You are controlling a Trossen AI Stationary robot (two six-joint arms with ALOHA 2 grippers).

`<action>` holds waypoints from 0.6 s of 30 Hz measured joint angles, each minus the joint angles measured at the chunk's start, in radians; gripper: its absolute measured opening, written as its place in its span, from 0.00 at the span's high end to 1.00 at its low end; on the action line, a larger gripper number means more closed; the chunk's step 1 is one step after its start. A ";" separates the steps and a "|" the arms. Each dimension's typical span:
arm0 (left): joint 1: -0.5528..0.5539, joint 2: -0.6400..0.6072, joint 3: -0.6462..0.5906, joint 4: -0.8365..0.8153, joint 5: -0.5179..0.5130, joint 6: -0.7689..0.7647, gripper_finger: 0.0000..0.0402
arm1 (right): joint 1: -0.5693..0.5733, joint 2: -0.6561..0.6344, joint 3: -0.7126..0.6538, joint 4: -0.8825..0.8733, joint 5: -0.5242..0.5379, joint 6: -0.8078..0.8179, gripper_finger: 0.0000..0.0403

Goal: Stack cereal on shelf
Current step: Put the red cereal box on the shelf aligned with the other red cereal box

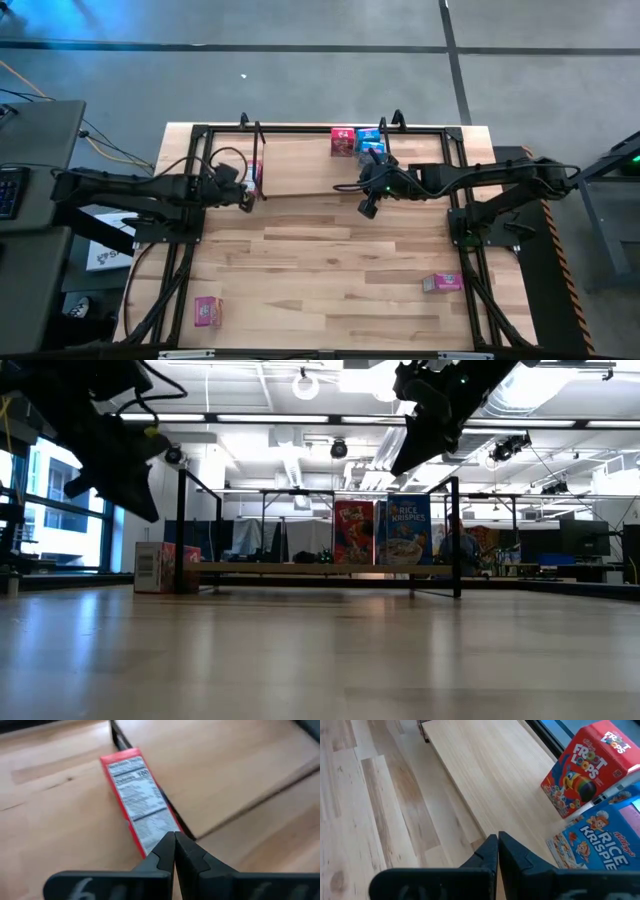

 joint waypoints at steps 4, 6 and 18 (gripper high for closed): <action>-0.004 0.021 -0.053 0.102 -0.037 -0.006 1.00 | 0.000 0.000 0.000 0.003 0.003 0.000 1.00; -0.004 0.035 -0.081 0.158 -0.043 0.000 1.00 | 0.000 0.000 0.000 0.007 0.003 0.002 1.00; -0.004 0.113 -0.104 0.207 -0.086 0.000 1.00 | 0.000 0.000 0.000 0.008 0.003 0.021 1.00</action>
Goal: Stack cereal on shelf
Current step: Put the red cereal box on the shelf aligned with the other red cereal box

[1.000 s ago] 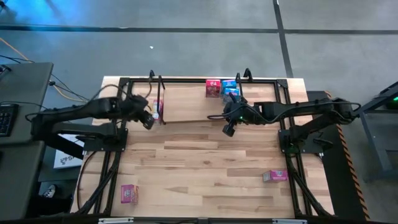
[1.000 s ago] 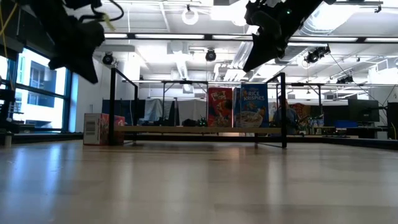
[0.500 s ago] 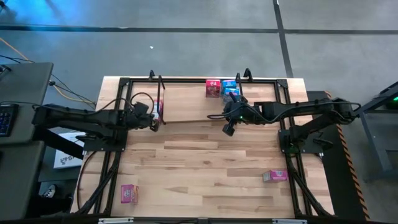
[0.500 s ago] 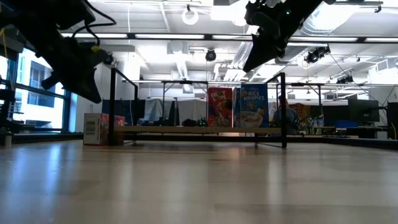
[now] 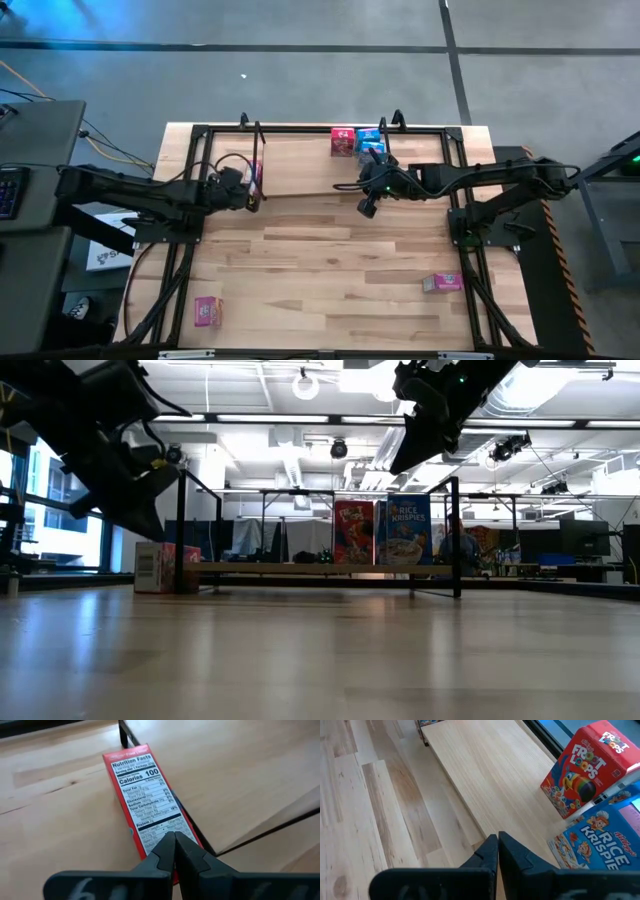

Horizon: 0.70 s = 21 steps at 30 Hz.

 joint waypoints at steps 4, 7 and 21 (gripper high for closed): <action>0.000 0.015 0.000 0.002 0.015 0.001 1.00 | 0.000 0.000 0.000 0.000 0.000 0.000 1.00; 0.000 0.012 0.003 -0.008 0.069 0.001 1.00 | 0.000 0.000 0.000 0.001 0.000 0.000 1.00; -0.129 -0.117 0.096 -0.409 0.311 -0.066 1.00 | 0.000 0.000 0.000 0.002 0.001 -0.002 1.00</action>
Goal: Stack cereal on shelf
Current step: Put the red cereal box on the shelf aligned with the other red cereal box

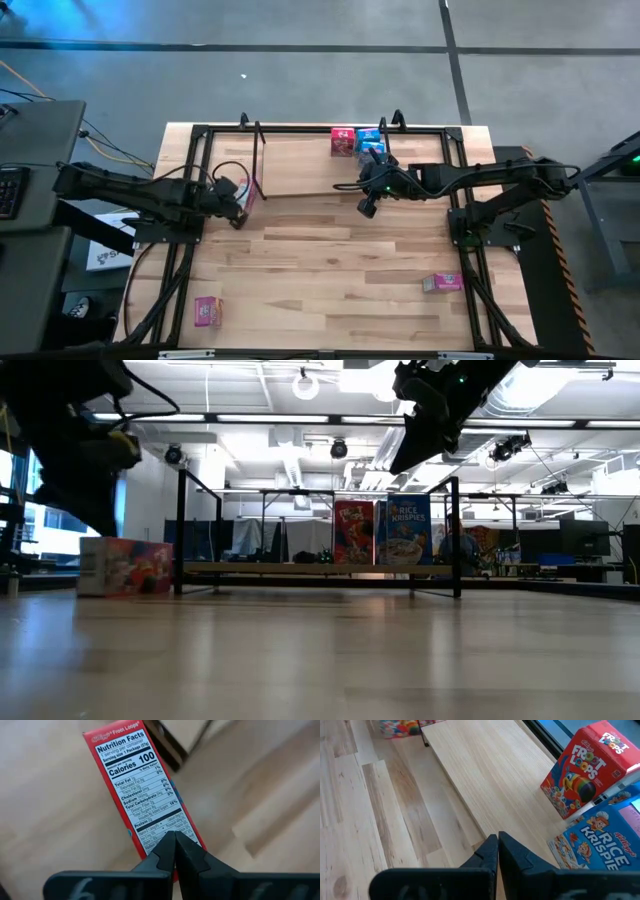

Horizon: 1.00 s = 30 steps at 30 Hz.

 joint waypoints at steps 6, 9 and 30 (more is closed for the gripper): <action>-0.110 -0.009 0.005 -0.007 0.059 -0.111 1.00 | 0.000 0.000 0.000 0.000 0.015 -0.001 1.00; -0.163 0.008 0.007 0.003 0.053 -0.176 1.00 | 0.000 0.000 0.000 0.000 0.016 -0.001 1.00; -0.357 0.364 0.029 0.580 0.146 -0.144 1.00 | 0.000 0.000 0.000 0.011 -0.010 -0.013 1.00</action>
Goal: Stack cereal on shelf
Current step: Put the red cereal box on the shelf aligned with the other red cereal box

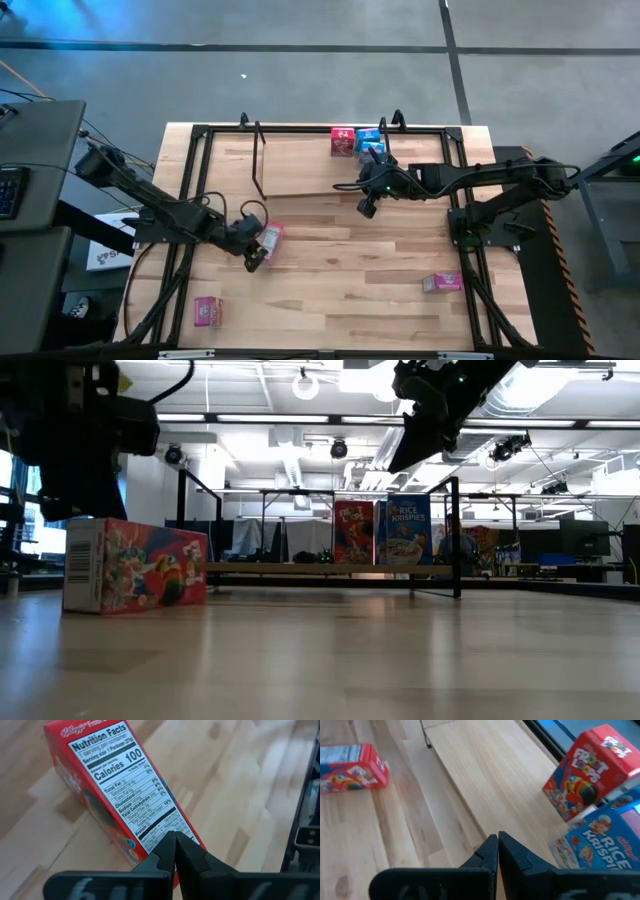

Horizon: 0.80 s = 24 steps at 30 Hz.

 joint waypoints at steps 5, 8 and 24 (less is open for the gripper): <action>0.015 0.082 0.074 0.018 0.014 0.178 1.00 | 0.000 0.000 0.000 0.012 -0.036 -0.011 1.00; 0.034 0.135 0.120 0.026 0.041 0.295 1.00 | 0.000 0.000 0.000 0.029 -0.068 -0.054 1.00; 0.109 0.377 0.446 -0.110 0.077 0.665 1.00 | 0.000 0.043 -0.011 0.158 -0.540 -0.191 1.00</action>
